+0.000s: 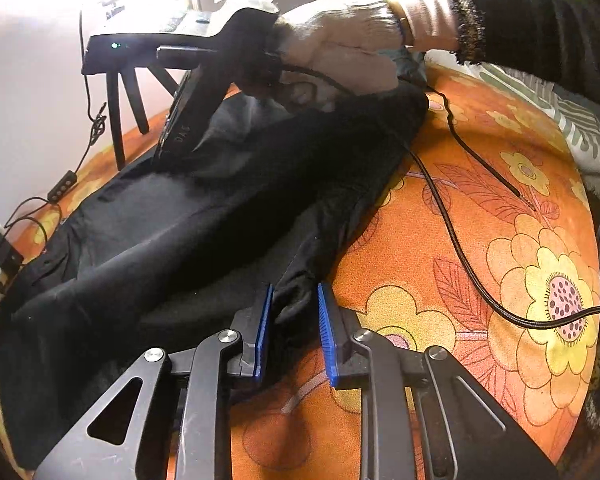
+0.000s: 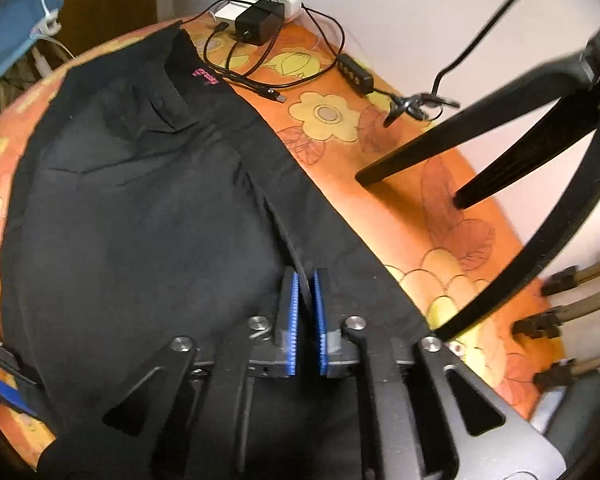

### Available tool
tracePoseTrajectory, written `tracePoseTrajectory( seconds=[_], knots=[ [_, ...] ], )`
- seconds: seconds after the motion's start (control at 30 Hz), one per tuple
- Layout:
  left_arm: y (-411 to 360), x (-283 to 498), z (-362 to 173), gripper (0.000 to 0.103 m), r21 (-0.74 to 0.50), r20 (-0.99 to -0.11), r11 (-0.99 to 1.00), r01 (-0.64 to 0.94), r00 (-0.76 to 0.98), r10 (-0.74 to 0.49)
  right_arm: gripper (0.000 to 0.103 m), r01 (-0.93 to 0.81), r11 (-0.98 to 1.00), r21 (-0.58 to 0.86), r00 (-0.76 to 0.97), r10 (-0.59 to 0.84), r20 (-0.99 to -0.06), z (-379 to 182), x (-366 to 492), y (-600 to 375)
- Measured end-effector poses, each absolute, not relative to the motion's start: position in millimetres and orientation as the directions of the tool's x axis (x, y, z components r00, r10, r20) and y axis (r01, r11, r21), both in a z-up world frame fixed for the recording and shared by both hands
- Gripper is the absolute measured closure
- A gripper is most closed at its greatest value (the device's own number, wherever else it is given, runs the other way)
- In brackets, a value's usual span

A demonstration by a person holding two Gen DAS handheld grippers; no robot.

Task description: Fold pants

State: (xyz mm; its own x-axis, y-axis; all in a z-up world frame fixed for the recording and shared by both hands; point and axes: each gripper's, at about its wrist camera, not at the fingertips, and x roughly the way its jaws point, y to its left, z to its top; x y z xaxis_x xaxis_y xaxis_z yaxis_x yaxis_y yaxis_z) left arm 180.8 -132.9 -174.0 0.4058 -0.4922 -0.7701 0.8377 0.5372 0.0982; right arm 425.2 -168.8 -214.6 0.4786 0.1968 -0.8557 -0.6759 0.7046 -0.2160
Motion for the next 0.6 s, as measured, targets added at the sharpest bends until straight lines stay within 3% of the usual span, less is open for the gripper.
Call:
tracePoseTrajectory(
  seconds=[0.13,0.2,0.33,0.4,0.47,0.53,0.6],
  knots=[
    [-133,180,-174,0.085,0.101,-0.769,0.534,0.839,0.407,-0.493,0.101,-0.591,0.745,-0.309,0.589,0.137,-0.796,-198,423,-173],
    [-133,180,-174,0.086,0.1,-0.769,0.533,0.84,0.405,-0.494,0.101,-0.564,0.779,-0.274,0.571,0.128,-0.811,-195,433,-180],
    [-132,181,-174,0.086,0.087,-0.771,0.532,0.842,0.395,-0.499,0.101,-0.581,0.73,-0.36,0.578,0.059,-0.814,-206,431,-165],
    [-129,181,-174,0.086,0.077,-0.771,0.533,0.842,0.39,-0.503,0.093,-0.575,0.734,-0.361,0.575,0.05,-0.816,-205,432,-165],
    [-126,181,-172,0.086,0.055,-0.771,0.537,0.842,0.378,-0.513,0.071,-0.552,0.756,-0.353,0.585,0.048,-0.81,-198,432,-169],
    [-121,180,-168,0.086,0.05,-0.769,0.532,0.845,0.372,-0.519,0.056,-0.532,0.782,-0.325,0.604,0.081,-0.793,-183,423,-178],
    [-113,178,-161,0.086,0.042,-0.765,0.538,0.842,0.373,-0.525,0.055,-0.514,0.807,-0.29,0.617,0.114,-0.779,-170,409,-190]
  ],
)
